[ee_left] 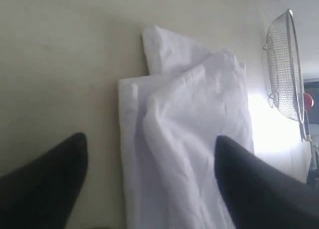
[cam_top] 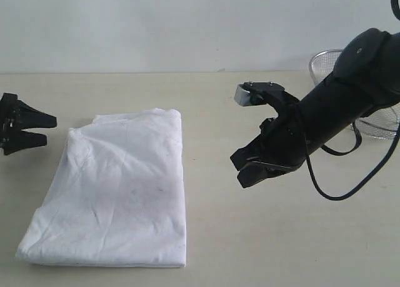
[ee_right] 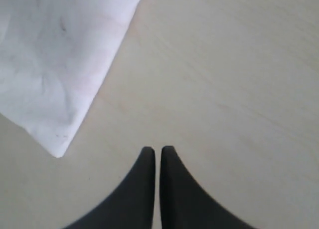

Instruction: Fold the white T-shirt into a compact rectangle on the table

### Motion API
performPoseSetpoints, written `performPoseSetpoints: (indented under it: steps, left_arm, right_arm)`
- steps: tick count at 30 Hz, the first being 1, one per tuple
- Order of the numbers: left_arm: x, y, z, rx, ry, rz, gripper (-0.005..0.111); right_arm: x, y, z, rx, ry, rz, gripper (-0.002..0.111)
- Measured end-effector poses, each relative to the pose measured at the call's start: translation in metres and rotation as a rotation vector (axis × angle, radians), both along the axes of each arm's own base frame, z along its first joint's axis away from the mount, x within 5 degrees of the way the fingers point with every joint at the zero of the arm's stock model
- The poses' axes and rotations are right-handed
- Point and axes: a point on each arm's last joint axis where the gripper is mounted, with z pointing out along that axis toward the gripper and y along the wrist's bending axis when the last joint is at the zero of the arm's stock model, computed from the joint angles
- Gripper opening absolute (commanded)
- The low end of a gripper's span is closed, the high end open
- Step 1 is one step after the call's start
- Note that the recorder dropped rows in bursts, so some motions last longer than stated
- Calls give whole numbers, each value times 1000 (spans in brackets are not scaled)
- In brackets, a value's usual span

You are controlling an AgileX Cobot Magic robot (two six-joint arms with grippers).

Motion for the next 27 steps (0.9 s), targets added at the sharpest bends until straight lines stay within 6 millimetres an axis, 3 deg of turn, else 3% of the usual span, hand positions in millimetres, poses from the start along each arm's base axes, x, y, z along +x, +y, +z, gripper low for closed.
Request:
performPoseSetpoints:
  steps: [5, 9, 11, 16, 27]
  left_arm:
    - [11, -29, -3, 79, -5, -51, 80]
    - [20, -71, -2, 157, -20, -130, 75]
    - [23, -85, 0, 203, -3, -149, 62]
    - [27, -102, -5, 343, 18, -135, 7]
    - [33, -112, -8, 331, 16, -55, 4]
  right_arm:
    - [0, 0, 0, 2, 0, -1, 0]
    - [0, 0, 0, 2, 2, 0, 0]
    - [0, 0, 0, 2, 2, 0, 0]
    - [0, 0, 0, 2, 2, 0, 0]
    - [-1, 1, 1, 15, 17, 2, 0]
